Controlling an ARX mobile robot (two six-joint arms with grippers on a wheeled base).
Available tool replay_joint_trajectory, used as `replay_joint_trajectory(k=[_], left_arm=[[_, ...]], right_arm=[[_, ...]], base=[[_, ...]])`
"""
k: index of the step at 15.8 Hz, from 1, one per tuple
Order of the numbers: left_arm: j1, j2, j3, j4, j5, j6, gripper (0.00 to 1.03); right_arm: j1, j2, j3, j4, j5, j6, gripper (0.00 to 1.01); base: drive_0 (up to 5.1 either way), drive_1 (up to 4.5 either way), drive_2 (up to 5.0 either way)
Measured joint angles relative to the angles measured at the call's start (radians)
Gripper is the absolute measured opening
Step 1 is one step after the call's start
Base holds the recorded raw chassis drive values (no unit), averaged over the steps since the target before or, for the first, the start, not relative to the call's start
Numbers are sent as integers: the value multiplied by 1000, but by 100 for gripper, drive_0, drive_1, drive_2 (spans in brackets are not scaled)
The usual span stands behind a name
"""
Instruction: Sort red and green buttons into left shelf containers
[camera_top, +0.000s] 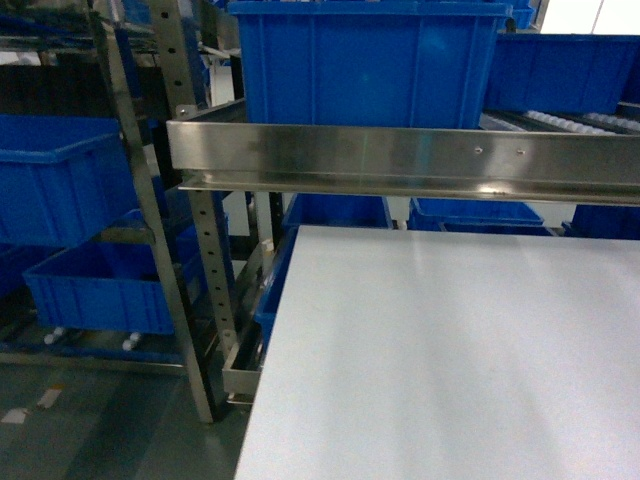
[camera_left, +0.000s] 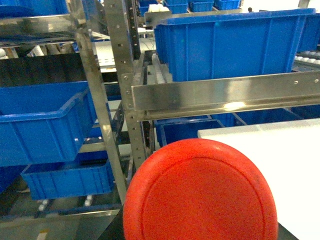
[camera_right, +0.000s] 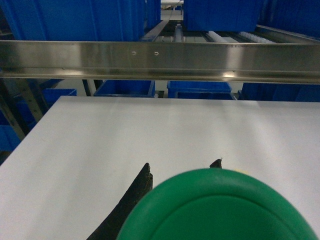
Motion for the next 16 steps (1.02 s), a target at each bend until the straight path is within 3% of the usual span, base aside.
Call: replay_joint_trajectory(k=[16], left_arm=[[0, 0, 0, -1, 0, 0, 24]], right_arm=[[0, 1, 0, -2, 0, 0, 28]], base=[[-501, 245, 245]])
